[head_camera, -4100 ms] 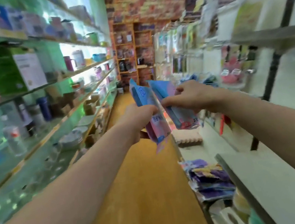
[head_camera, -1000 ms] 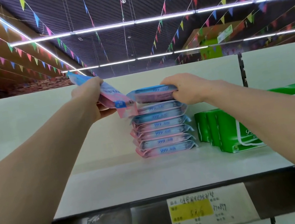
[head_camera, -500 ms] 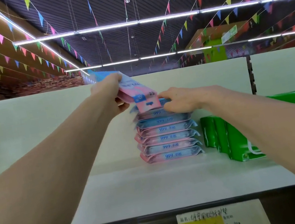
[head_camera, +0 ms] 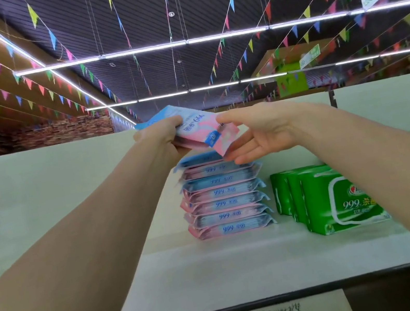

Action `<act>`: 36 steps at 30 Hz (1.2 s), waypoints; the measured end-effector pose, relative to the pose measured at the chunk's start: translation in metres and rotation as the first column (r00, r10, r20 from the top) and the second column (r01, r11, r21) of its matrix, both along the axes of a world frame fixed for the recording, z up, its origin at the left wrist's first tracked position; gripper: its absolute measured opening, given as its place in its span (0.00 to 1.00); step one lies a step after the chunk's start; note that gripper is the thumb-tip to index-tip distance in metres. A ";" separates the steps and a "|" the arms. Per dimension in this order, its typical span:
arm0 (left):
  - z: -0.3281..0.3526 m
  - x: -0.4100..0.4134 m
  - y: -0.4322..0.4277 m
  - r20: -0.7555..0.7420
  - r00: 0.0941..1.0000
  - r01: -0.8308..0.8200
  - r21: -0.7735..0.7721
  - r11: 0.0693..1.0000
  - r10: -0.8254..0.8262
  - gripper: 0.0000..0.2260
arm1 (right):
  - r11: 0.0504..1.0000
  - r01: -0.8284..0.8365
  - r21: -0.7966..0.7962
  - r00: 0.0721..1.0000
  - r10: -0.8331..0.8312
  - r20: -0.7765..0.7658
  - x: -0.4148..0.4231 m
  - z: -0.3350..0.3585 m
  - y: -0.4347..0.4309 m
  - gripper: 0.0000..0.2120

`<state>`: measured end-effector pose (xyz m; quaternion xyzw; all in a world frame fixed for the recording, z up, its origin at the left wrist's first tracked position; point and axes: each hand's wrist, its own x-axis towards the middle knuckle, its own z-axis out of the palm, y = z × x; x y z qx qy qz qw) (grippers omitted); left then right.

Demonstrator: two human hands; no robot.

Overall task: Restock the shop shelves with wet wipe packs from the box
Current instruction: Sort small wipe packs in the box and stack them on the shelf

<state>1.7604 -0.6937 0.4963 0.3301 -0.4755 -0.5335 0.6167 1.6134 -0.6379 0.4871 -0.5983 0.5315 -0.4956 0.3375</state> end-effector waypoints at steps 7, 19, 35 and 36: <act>0.009 0.012 -0.007 0.261 0.951 -0.155 -0.053 0.986 0.164 0.09 | 0.992 0.091 -0.091 0.969 -0.067 0.239 -0.019 0.012 -0.017 0.01; -0.019 0.013 -0.036 0.544 0.788 -0.249 -0.146 0.957 0.288 0.08 | 0.932 0.338 -0.127 0.929 -0.352 -0.110 -0.037 0.012 -0.060 0.02; -0.030 0.013 -0.031 0.822 0.461 0.200 -0.464 0.863 0.335 0.23 | 0.977 0.103 -0.187 0.821 -0.190 -0.539 -0.035 -0.004 -0.052 0.14; -0.030 0.013 -0.030 0.821 0.451 0.207 -0.477 0.854 0.350 0.20 | 0.974 0.112 -0.196 0.819 -0.202 -0.537 -0.034 -0.006 -0.054 0.14</act>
